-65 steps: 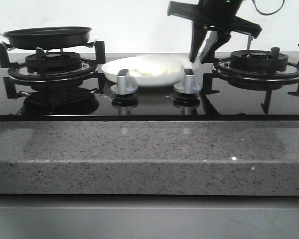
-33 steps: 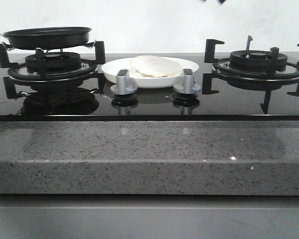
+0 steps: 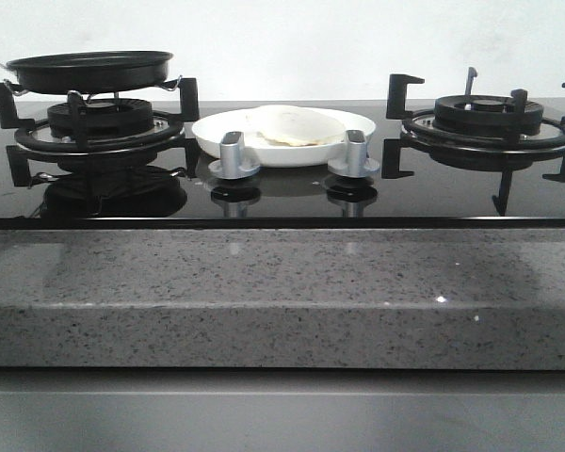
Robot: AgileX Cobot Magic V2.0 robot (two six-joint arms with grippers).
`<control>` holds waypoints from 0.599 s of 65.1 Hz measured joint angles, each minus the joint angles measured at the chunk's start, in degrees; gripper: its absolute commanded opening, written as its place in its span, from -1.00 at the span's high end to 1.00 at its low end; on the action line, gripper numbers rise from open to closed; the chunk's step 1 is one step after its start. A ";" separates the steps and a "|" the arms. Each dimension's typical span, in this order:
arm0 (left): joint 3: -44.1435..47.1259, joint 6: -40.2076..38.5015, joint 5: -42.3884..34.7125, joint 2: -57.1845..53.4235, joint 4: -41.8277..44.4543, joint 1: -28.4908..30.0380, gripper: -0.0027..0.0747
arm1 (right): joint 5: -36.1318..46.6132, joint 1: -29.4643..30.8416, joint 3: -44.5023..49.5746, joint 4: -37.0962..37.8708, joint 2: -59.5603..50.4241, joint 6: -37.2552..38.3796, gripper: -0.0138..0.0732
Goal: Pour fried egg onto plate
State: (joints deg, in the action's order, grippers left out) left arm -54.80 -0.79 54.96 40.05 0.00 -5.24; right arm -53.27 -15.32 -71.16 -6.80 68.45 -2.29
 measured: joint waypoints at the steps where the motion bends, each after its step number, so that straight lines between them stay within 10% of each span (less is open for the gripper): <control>1: 0.00 0.00 0.00 0.00 0.00 0.00 -0.48 | 0.00 0.00 0.93 0.00 -0.90 0.00 -0.03; 39: 0.00 0.00 -0.26 0.00 0.00 0.00 -0.48 | 0.35 0.00 29.09 0.36 -37.84 -0.13 -0.03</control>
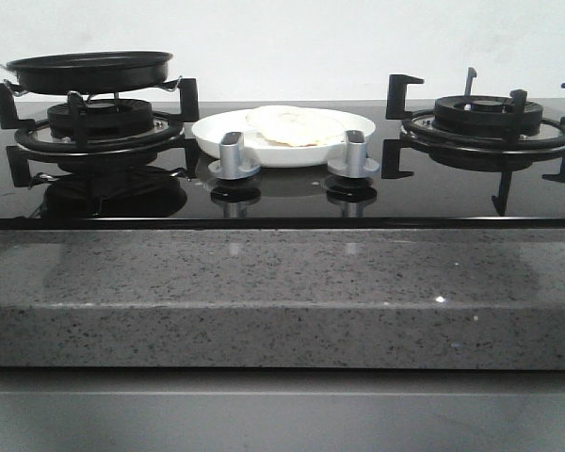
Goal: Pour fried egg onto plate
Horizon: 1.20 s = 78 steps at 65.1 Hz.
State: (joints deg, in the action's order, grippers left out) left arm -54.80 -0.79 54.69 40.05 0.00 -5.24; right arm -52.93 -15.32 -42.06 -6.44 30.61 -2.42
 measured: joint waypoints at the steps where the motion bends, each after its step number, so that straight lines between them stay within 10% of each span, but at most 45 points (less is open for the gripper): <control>1: 0.00 0.00 -0.12 0.00 0.00 0.00 -0.48 | 0.00 0.00 0.29 0.00 -0.57 0.00 -0.03; 12: 0.00 0.00 -0.35 0.00 0.00 0.00 -0.36 | -0.49 0.00 1.98 0.00 -5.13 -0.11 0.23; 26: 0.00 0.00 -0.35 0.00 -0.56 0.00 0.48 | -0.49 0.00 2.21 0.00 -5.68 -0.11 0.84; 40: 0.00 0.00 -0.35 0.00 -0.65 0.00 0.99 | -1.81 0.00 2.21 0.00 -5.68 -0.11 0.84; 78: 7.99 0.00 -9.04 -8.10 1.33 0.00 0.98 | -1.92 0.00 2.21 0.00 -5.68 -0.11 0.84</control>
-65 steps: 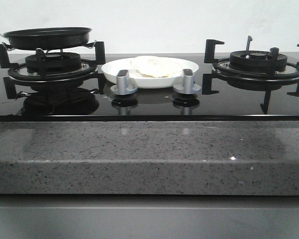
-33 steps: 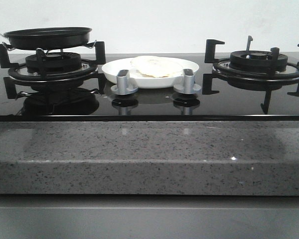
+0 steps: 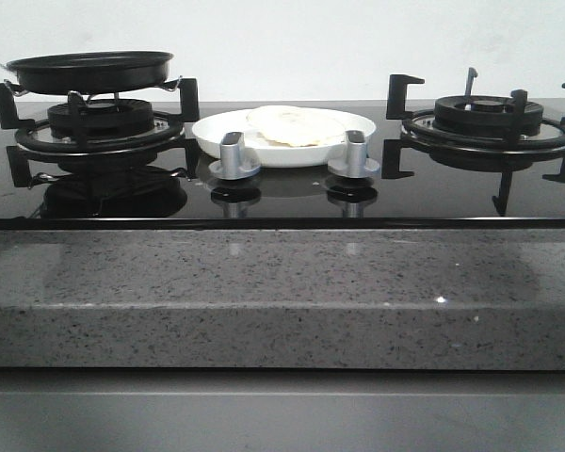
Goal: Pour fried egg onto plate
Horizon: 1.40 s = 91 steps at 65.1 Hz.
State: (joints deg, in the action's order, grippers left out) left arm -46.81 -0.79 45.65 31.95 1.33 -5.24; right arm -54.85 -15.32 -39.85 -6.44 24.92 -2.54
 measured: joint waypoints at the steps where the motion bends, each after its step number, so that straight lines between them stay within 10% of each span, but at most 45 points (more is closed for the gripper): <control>1: 1.64 0.00 -1.66 -0.93 0.05 0.00 0.98 | 0.00 0.00 0.00 0.00 0.00 0.00 0.84; 36: 45.44 0.00 -44.71 -30.33 -2.19 0.23 0.98 | 0.00 0.00 0.00 0.00 0.00 0.00 0.84; 91: 47.14 0.00 -46.84 -32.30 -4.25 1.26 0.98 | -0.11 0.00 0.00 0.00 -0.04 0.00 0.84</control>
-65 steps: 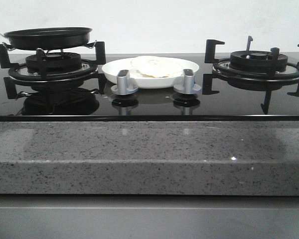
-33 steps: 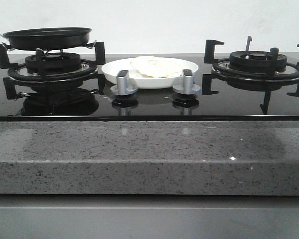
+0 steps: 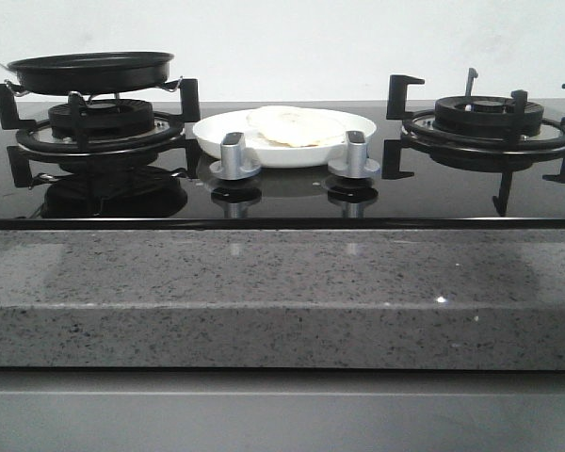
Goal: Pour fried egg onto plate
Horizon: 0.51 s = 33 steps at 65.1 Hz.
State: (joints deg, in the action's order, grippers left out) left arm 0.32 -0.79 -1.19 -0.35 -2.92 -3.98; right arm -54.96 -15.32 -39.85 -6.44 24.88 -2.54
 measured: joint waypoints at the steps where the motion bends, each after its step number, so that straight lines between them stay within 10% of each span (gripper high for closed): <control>1: 0.00 0.00 0.00 0.00 0.00 0.00 0.98 | 0.00 0.00 0.00 0.00 0.00 0.00 0.84; 33: 0.00 0.00 0.00 0.00 -0.08 0.00 0.98 | 6.07 1.22 3.20 2.42 -2.28 0.00 0.84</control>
State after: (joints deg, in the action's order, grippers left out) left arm 0.32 -0.79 -1.19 -0.35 -3.00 -3.98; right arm -48.89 -14.10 -36.65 -4.02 22.60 -2.54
